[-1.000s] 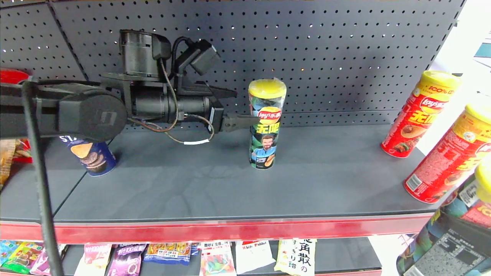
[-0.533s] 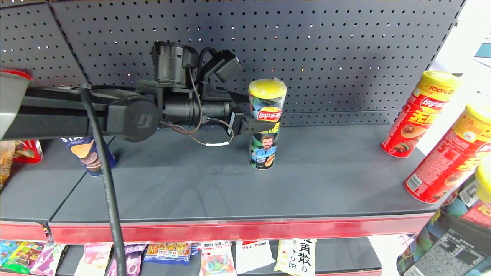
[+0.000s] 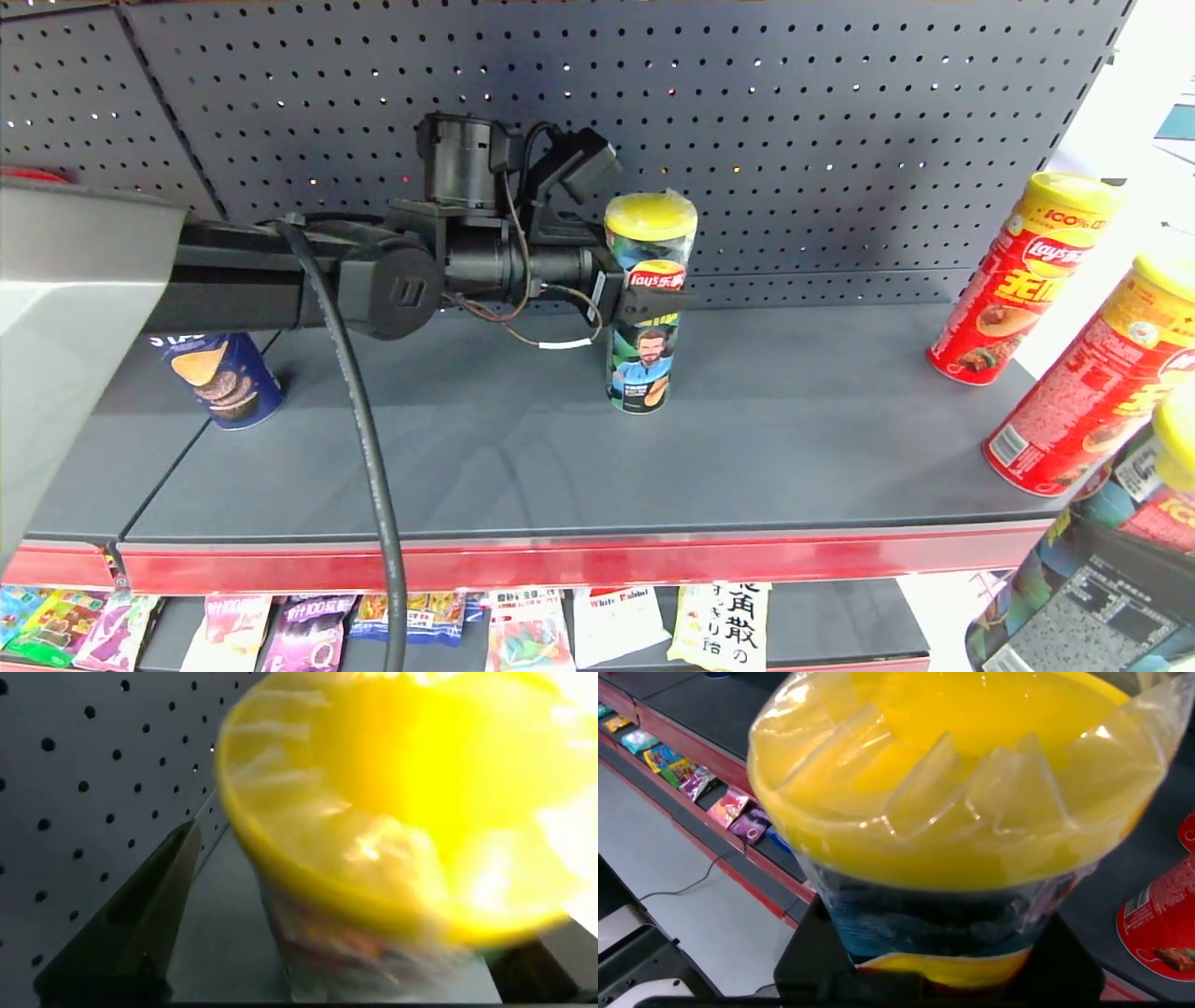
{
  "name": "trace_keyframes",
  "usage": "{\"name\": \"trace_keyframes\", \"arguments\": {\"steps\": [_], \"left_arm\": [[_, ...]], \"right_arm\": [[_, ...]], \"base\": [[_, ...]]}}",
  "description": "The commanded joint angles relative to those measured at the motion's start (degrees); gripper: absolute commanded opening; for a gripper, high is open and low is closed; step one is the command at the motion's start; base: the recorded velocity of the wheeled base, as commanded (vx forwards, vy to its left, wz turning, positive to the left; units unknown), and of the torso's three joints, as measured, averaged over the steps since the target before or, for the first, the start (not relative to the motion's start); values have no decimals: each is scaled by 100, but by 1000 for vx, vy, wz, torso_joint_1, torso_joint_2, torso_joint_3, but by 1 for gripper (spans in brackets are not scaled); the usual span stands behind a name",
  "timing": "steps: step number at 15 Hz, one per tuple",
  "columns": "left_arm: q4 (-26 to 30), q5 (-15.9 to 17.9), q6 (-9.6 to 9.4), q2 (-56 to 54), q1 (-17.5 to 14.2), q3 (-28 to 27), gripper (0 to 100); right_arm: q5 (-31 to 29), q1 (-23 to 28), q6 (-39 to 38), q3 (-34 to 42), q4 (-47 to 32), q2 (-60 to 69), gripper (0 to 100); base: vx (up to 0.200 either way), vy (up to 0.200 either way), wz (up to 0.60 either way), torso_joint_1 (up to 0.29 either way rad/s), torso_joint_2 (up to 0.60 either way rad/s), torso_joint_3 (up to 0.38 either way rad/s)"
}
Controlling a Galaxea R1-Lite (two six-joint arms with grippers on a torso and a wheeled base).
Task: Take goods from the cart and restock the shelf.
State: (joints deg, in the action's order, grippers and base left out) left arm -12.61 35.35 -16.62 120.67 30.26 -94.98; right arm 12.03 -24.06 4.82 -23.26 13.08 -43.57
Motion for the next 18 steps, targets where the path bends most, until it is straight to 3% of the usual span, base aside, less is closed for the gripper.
{"name": "trace_keyframes", "arguments": {"steps": [1,9,12,13,15,18], "left_arm": [[-5,7,-8,141,50,-126,0],[21,77,0,132,50,-109,0],[4,165,853,-378,332,137,0],[4,244,932,-545,420,313,0],[-14,411,906,-817,507,788,0],[-155,393,862,-1178,569,1491,0]], "right_arm": [[1,-2,2,6,2,-2,0],[1,-2,2,14,2,-11,0],[1,-2,2,-3,2,-55,0],[1,-2,2,-3,2,-64,0],[10,-2,2,-65,10,-117,0],[10,-2,2,-144,10,-178,0]], "base": [[0,0,0,0,0,0],[0,0,0,0,0,0],[0,0,0,0,0,0],[0,0,0,0,0,0],[0,0,0,0,0,0],[0,0,0,0,0,0]]}}
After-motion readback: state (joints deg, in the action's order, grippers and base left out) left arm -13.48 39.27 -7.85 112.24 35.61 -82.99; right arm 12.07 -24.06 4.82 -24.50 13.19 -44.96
